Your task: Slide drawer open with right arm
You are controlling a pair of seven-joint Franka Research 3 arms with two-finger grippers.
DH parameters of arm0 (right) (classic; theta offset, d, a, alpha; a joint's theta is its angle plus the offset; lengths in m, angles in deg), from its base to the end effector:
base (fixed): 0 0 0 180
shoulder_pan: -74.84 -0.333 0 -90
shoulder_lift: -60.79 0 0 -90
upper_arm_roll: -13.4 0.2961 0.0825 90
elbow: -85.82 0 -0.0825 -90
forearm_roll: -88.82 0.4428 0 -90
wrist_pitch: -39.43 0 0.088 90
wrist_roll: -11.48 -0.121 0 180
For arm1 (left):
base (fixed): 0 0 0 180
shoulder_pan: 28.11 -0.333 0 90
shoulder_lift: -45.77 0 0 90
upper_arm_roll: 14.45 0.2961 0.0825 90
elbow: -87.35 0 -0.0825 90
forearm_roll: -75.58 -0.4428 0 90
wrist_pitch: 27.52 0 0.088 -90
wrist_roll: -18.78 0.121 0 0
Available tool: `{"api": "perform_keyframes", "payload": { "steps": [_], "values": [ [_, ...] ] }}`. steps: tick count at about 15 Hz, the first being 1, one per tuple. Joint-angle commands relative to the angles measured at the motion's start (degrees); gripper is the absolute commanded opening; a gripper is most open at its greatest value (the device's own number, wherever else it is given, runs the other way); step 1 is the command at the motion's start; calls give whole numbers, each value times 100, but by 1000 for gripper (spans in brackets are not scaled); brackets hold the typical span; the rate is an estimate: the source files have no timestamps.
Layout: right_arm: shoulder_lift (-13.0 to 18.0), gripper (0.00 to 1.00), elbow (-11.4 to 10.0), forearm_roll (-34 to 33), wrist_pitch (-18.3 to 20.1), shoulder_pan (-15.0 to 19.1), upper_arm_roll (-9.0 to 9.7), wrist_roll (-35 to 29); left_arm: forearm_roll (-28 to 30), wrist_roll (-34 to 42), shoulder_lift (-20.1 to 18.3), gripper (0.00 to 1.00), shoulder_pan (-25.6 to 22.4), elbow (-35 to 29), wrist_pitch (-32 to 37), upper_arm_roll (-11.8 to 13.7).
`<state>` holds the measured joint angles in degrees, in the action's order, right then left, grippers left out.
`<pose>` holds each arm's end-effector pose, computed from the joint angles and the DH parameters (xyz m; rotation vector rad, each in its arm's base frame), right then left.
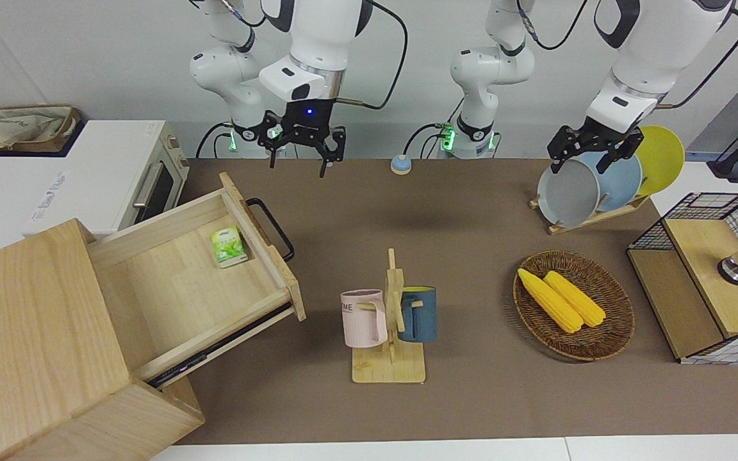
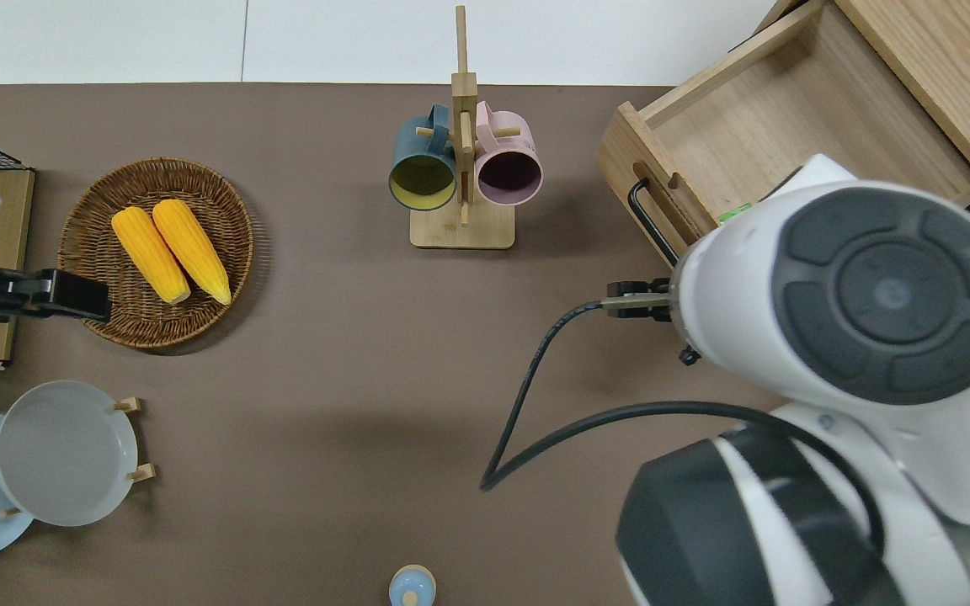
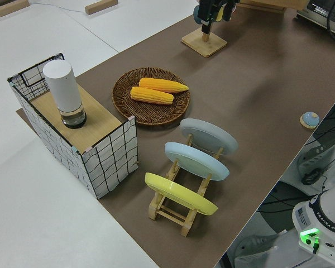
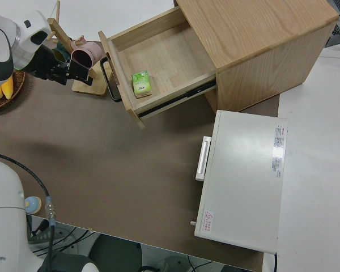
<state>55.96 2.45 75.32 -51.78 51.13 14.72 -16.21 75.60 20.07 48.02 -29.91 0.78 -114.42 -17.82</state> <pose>0.5930 0.2456 0.6045 2.9463 -0.0704 0.2230 0.6187 -0.0164 0.5934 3.1376 -0.0783 -0.0525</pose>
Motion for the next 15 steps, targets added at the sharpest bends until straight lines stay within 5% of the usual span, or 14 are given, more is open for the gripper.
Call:
{"api": "perform_keyframes", "payload": {
  "steps": [1, 9, 15],
  "values": [
    [562, 987, -557, 636, -134, 621, 61, 675, -98, 56, 65, 993, -31, 140, 113, -40],
    [677, 990, -681, 1515, 77, 1886, 61, 2021, -98, 56, 74, 993, -31, 149, 113, -40],
    [571, 990, -637, 1587, 121, 2247, 53, 2365, -98, 56, 74, 995, -31, 140, 113, -40]
  ]
}}
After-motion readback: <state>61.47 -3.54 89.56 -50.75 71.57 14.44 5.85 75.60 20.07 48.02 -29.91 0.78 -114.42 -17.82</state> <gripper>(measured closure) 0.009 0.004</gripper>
